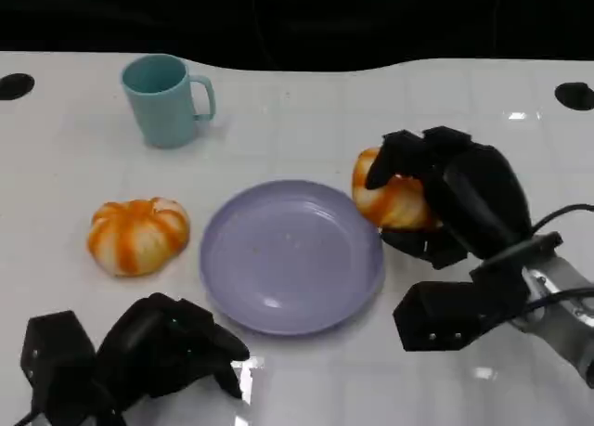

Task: Grasp the bread from the table and place it into the plate.

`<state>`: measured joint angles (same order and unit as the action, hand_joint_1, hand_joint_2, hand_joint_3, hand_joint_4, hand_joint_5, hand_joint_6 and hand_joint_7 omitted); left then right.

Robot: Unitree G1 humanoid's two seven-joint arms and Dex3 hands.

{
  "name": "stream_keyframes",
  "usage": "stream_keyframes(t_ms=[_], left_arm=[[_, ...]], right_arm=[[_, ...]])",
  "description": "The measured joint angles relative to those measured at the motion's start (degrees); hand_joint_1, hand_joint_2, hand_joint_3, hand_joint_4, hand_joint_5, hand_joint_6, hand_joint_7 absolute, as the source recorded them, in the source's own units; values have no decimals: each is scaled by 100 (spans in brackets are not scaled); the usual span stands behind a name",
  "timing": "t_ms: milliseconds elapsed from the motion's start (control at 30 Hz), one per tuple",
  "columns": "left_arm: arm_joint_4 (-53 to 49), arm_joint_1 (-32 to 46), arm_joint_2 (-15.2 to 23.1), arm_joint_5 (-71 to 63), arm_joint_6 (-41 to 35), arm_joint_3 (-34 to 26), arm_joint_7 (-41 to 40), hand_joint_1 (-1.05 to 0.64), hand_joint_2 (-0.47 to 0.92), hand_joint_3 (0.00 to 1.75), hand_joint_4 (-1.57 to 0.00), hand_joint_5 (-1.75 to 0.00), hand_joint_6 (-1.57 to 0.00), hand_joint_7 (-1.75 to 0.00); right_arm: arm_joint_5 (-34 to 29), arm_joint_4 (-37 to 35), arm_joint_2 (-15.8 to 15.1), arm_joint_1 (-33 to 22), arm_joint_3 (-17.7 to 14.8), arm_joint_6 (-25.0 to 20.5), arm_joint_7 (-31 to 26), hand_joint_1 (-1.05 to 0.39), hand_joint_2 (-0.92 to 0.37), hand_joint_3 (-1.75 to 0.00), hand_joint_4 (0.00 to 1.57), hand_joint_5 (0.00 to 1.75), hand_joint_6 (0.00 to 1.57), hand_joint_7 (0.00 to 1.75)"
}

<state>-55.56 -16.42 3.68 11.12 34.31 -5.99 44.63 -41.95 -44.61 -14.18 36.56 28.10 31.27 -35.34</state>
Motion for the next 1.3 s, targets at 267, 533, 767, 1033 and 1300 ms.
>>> stream_keyframes(t_ms=[267,533,767,1033,1300], left_arm=[[0,4,2,-10,-2,9,0,-105,84,0,-124,-89,-157,-5],[0,10,5,-1,-3,3,1,-105,84,0,-124,-89,-157,-5],[1,13,-9,8,-35,11,1,-105,83,0,-125,-89,-157,-5],[1,20,-13,7,-30,18,1,-105,85,0,-125,-88,-157,-5],[5,26,-29,0,-21,21,1,-105,84,0,-125,-87,-156,-4]], right_arm=[[166,292,179,-41,27,602,754,-14,-17,-160,106,175,88,160],[120,-112,510,57,49,786,774,-8,-18,-158,107,175,87,167],[19,-827,906,426,141,883,680,-9,-22,-159,107,175,84,171],[15,-1349,1121,611,150,772,744,-33,-56,-82,59,125,52,78],[61,-1357,1070,670,165,561,1720,-72,-91,-29,6,98,17,53]])
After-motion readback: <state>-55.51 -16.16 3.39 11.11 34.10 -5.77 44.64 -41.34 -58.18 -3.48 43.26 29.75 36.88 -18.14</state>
